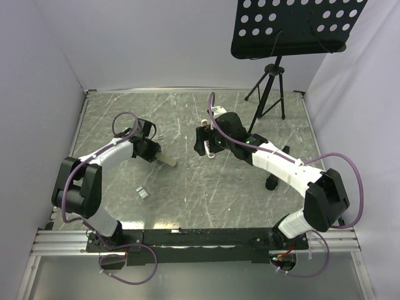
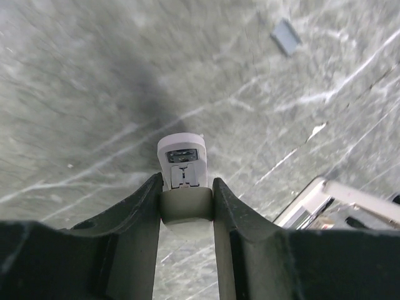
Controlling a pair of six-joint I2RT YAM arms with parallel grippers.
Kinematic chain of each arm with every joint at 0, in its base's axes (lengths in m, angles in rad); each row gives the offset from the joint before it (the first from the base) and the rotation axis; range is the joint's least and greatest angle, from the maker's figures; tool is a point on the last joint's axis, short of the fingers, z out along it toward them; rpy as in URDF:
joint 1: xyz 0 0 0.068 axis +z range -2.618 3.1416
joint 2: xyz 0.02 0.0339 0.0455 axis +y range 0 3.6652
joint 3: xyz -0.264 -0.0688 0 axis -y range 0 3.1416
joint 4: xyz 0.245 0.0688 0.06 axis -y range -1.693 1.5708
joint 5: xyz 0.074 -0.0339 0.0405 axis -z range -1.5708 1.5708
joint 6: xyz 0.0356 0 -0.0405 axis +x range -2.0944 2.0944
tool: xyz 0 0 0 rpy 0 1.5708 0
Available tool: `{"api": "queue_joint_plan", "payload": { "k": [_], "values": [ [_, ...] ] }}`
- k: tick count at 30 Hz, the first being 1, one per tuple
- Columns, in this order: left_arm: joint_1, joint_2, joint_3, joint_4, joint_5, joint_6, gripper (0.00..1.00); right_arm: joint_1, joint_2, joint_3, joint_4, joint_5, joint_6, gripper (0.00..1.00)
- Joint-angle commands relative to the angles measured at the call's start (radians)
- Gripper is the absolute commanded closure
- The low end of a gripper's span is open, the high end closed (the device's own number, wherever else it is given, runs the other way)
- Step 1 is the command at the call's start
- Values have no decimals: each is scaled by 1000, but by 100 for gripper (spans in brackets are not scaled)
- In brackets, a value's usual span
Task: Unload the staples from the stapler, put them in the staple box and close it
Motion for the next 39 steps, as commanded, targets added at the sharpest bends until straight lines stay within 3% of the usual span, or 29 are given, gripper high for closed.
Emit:
{"api": "queue_joint_plan", "payload": {
  "k": [1,5,6,8,14,17,21,30,36,39],
  "values": [
    [-22,18,18,-5,55,19,98,7,-46,-10,23,8,-3,7],
    [-22,30,45,-13,66,46,73,7,-34,2,18,4,-6,7],
    [-22,32,56,-17,67,58,60,7,-32,3,17,2,-10,7],
    [-22,30,64,-20,69,71,46,8,-25,10,20,-1,-16,7],
    [-17,1,99,-51,38,105,30,11,27,26,60,-68,-78,7],
    [33,-22,99,-51,46,147,29,27,76,65,80,-105,-124,8],
    [214,-112,42,10,107,249,30,53,173,157,81,-148,-178,9],
    [596,-227,-162,194,490,410,29,201,492,428,68,-93,-361,11],
    [669,-233,-222,222,573,480,29,226,651,572,42,-53,-404,12],
    [673,-232,-238,230,595,511,29,229,721,629,31,-70,-421,17]
  ]
}}
